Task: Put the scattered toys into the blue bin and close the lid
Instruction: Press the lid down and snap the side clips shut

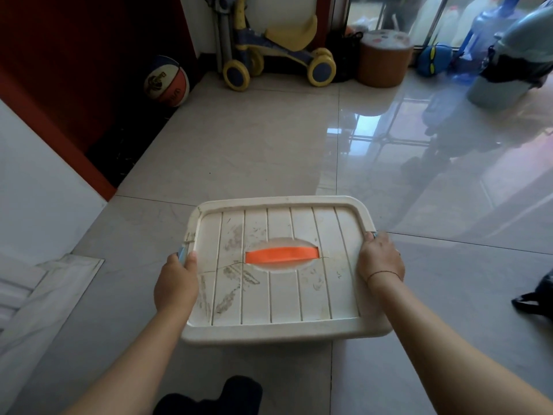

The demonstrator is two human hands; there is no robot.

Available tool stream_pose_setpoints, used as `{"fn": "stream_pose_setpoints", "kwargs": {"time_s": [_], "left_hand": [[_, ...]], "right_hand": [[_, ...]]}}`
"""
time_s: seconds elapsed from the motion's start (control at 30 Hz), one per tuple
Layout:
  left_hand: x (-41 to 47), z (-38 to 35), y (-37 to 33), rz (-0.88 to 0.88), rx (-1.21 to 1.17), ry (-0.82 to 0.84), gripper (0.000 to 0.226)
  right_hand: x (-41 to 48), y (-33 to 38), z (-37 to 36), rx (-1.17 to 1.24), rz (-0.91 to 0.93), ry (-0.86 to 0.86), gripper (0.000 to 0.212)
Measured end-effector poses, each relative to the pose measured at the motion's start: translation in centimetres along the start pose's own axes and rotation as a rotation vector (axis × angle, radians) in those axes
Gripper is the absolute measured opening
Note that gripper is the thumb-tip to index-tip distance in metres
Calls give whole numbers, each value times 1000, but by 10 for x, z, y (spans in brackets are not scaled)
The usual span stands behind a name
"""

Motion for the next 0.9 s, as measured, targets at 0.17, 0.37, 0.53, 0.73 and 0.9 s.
{"fn": "stream_pose_setpoints", "kwargs": {"time_s": [0.17,0.37,0.53,0.73,0.9], "left_hand": [[0,3,-1,9,-59,47,47],[1,-4,24,170,-607,316,31],[-11,9,16,137,-534,137,27],[-4,6,12,220,-532,120,33],[-7,5,2,125,-334,61,34]], "right_hand": [[-3,-2,2,87,131,102,42],[-39,-30,3,109,183,101,51],[-41,-33,4,107,152,76,50],[-31,-32,2,80,29,85,43],[-27,-27,7,25,9,33,47]]}}
Point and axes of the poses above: each hand's wrist, its own x-axis towards the middle knuckle, its own z-axis out of the back of the hand, y = z × x, the point moved 7 cm from there along x, towards the middle knuckle, and after that the axes turned 2 degrees about -x, right-handed, at the moved point
